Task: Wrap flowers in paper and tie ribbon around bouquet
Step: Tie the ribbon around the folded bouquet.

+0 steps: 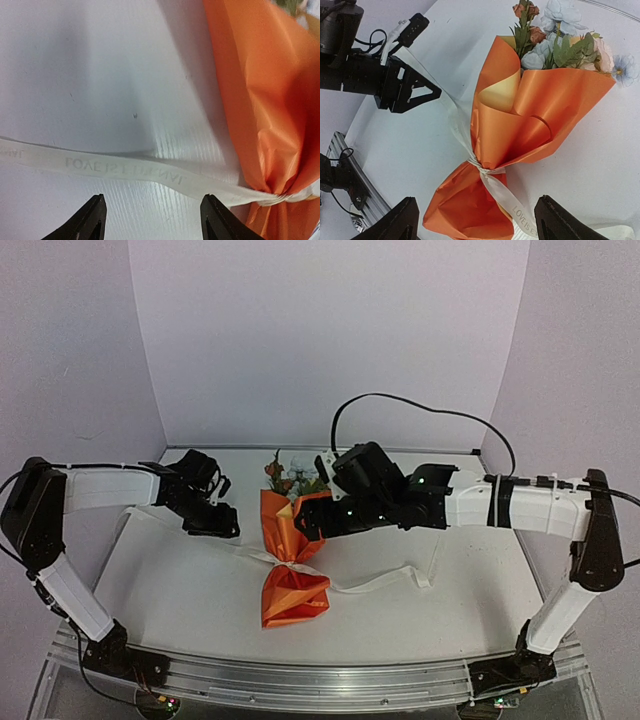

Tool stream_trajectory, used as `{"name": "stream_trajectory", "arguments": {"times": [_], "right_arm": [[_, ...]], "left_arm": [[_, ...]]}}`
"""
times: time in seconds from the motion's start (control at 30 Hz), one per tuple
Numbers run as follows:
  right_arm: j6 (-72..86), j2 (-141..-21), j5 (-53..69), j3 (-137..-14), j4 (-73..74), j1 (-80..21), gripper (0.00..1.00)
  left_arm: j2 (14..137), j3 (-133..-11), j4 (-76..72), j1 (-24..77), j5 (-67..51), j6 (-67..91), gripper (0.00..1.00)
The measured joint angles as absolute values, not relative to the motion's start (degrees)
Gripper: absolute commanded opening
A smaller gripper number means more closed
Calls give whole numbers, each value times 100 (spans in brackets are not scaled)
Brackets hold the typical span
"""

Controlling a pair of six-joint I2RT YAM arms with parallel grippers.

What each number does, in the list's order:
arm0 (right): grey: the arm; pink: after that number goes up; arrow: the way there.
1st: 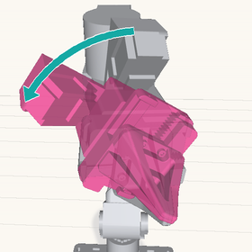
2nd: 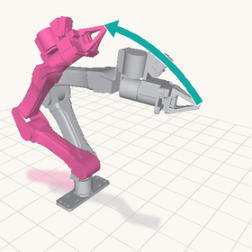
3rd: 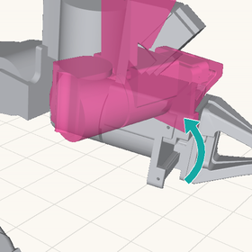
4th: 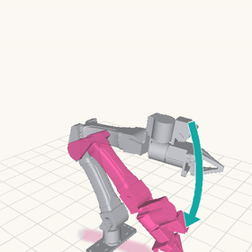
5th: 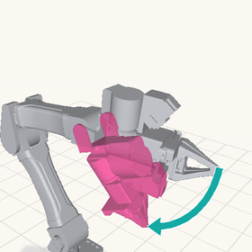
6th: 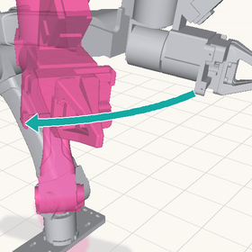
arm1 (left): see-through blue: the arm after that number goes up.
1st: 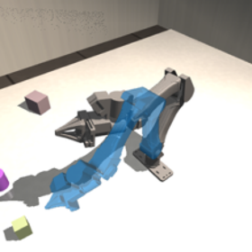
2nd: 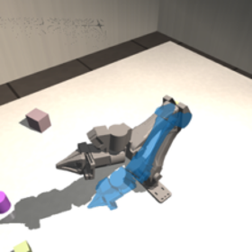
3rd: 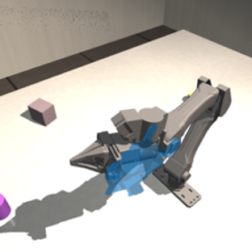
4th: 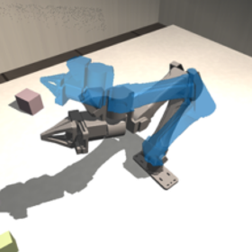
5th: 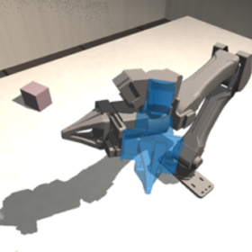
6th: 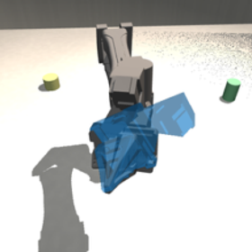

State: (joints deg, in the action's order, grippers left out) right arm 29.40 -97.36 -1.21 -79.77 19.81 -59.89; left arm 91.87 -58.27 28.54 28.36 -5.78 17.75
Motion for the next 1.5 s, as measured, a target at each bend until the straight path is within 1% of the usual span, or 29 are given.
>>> {"name": "stream_trajectory", "arguments": {"times": [0.07, 0.33, 0.6, 0.63, 0.73, 0.77, 0.83, 0.9, 0.97, 1.1, 1.13, 1.2, 1.33, 1.5], "right_arm": [[2865, -9737, -81, -7914, 2041, -5863, 83], [2788, -9592, 28, -7271, 2062, -5504, 83], [2816, -9283, 132, -6879, 1855, -5500, 82], [2827, -9252, 140, -6855, 1828, -5500, 82], [2858, -9223, 180, -6831, 1722, -5500, 82], [2867, -9223, 201, -6831, 1700, -5500, 81], [2880, -9223, 252, -6831, 1659, -5500, 81], [2887, -9223, 290, -6831, 1630, -5500, 81], [2897, -9223, 331, -6834, 1622, -5500, 81], [2912, -9223, 401, -6834, 1599, -5500, 81], [2918, -9223, 419, -6834, 1595, -5500, 81], [2929, -9223, 456, -6834, 1584, -5500, 81], [2958, -9223, 550, -6834, 1570, -5500, 80], [3002, -9223, 728, -6834, 1486, -5500, 80]], "left_arm": [[9394, -5876, 3012, 2978, -602, 1433, 72], [9838, -5892, 3137, 3568, -439, 733, 77], [10201, -6073, 2811, 3589, 474, 443, 67], [10206, -6073, 2741, 3603, 554, 402, 64], [10236, -6073, 2540, 3631, 711, 258, 50], [10258, -6073, 2471, 3635, 749, 231, 48], [10281, -6073, 2373, 3639, 774, 247, 49], [10278, -6075, 2322, 3638, 814, 334, 54], [10239, -6073, 2290, 3638, 900, 628, 62], [9885, -6161, 2542, 3572, 1399, 1915, 68], [9837, -6294, 2743, 3497, 1507, 2410, 69], [9784, -6520, 3003, 3259, 1683, 3398, 66], [9761, -6552, 3258, 2718, 1876, 5030, 67], [10007, -6603, 3727, 2379, 2138, 6341, 68]]}}
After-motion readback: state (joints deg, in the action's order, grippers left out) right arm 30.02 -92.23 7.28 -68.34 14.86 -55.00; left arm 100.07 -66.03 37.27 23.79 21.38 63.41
